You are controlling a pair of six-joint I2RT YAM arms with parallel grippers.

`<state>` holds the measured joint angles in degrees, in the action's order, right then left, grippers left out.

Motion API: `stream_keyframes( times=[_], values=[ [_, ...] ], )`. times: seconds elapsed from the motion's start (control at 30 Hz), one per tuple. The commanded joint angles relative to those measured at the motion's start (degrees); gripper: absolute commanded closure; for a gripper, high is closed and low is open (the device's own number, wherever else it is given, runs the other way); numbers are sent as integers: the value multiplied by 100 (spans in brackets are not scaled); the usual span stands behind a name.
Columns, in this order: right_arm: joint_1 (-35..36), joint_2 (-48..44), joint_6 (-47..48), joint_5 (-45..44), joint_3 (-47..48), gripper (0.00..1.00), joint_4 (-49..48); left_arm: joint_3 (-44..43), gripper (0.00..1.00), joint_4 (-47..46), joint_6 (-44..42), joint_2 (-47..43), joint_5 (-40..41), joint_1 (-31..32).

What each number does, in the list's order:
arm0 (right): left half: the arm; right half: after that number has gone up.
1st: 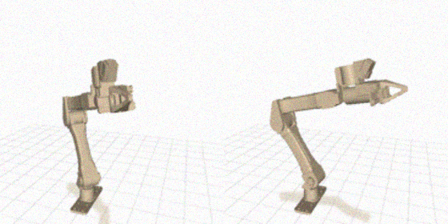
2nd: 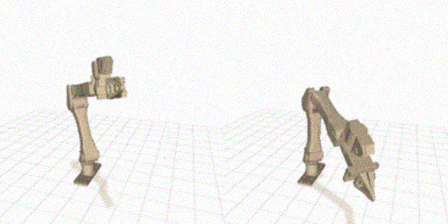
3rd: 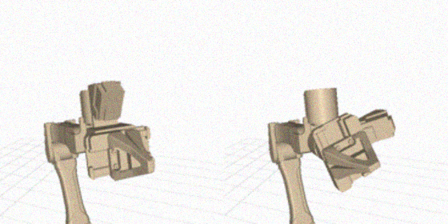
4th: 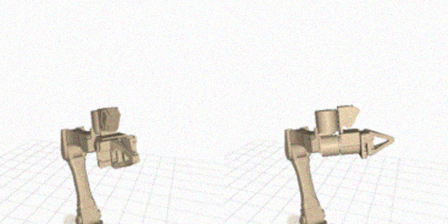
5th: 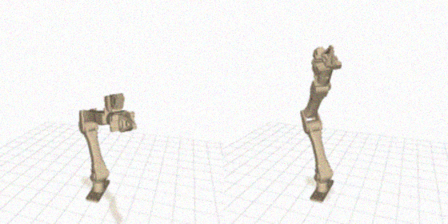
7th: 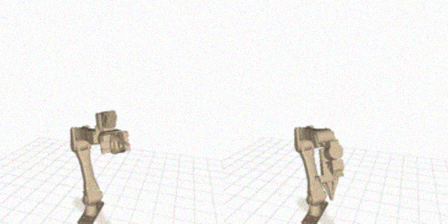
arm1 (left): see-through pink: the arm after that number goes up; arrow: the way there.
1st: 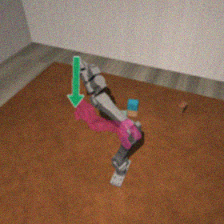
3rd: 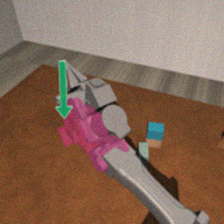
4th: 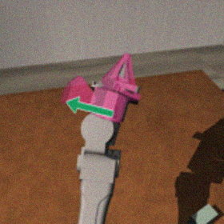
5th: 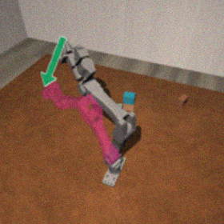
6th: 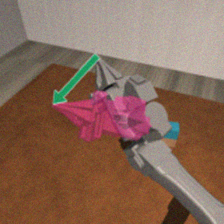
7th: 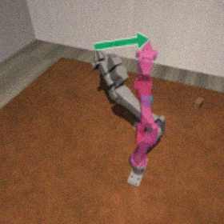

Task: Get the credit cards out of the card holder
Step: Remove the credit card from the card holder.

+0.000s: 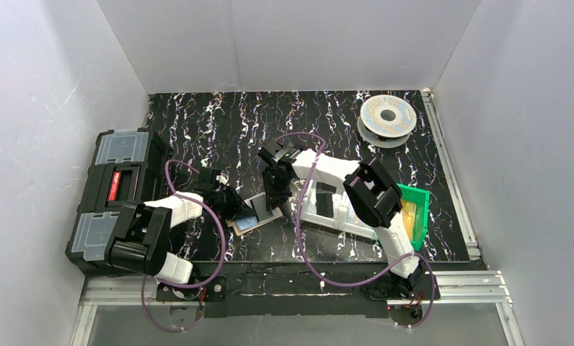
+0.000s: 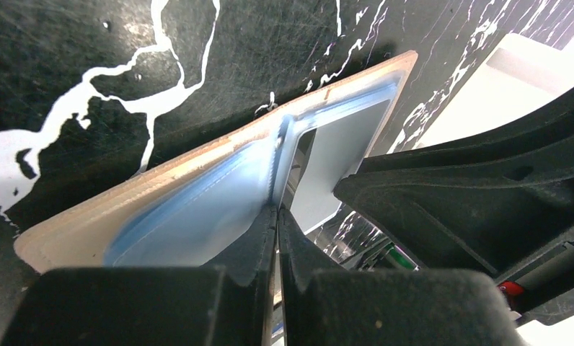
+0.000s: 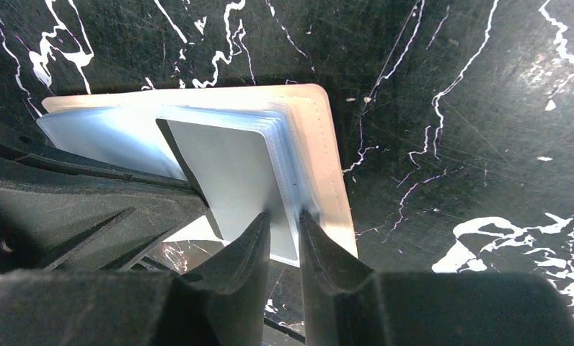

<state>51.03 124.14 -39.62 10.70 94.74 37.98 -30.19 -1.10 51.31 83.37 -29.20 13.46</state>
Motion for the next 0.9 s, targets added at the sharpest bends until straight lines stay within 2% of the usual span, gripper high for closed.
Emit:
stream_keyframes(
  times=[0.0, 0.23, 0.4, 0.53, 0.63, 0.8, 0.87],
  values=[
    [14, 408, 66, -317, -67, 72, 84, -191, 100, 602, -307, -146, 427, 44],
    [-108, 357, 9, -292, -235, 68, -8, -274, 100, 1159, -539, -383, 628, -40],
    [-136, 358, -2, -233, -298, 65, -62, -250, 100, 1158, -551, -468, 588, -82],
    [-137, 380, 2, -222, -315, 66, -72, -206, 100, 1172, -552, -541, 586, -105],
    [-136, 388, -1, -217, -315, 72, -88, -137, 100, 917, -488, -566, 380, -115],
    [-137, 436, 33, -210, -264, 79, -31, 21, 84, 365, -207, -518, 138, -124],
    [-137, 443, 57, -210, -263, 79, -29, 22, 81, 242, -179, -419, 99, -121]
  ],
)
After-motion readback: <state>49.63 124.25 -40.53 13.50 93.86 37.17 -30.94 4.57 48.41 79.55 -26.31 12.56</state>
